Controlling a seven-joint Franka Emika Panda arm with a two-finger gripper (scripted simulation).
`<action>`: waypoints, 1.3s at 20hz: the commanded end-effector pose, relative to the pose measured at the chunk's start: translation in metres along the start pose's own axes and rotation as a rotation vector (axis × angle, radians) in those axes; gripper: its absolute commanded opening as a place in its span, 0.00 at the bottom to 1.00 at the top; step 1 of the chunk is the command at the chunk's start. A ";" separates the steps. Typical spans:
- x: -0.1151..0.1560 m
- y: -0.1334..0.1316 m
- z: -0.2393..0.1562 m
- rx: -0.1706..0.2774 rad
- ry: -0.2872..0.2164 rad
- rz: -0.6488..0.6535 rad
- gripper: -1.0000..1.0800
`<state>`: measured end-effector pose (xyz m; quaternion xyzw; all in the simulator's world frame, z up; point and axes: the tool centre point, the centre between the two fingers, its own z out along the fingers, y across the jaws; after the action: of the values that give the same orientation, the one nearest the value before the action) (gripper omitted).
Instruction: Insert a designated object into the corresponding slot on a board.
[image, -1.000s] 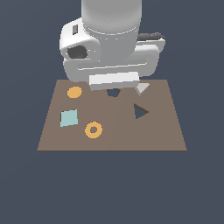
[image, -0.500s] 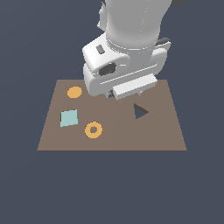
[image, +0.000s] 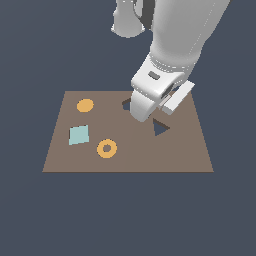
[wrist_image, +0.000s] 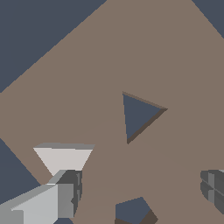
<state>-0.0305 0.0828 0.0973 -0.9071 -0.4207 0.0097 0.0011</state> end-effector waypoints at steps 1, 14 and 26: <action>0.003 -0.013 0.009 -0.003 0.003 -0.117 0.96; -0.001 -0.058 0.040 -0.012 0.012 -0.517 0.96; -0.005 -0.068 0.048 -0.014 0.013 -0.604 0.96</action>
<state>-0.0865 0.1221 0.0502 -0.7410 -0.6715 0.0002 0.0004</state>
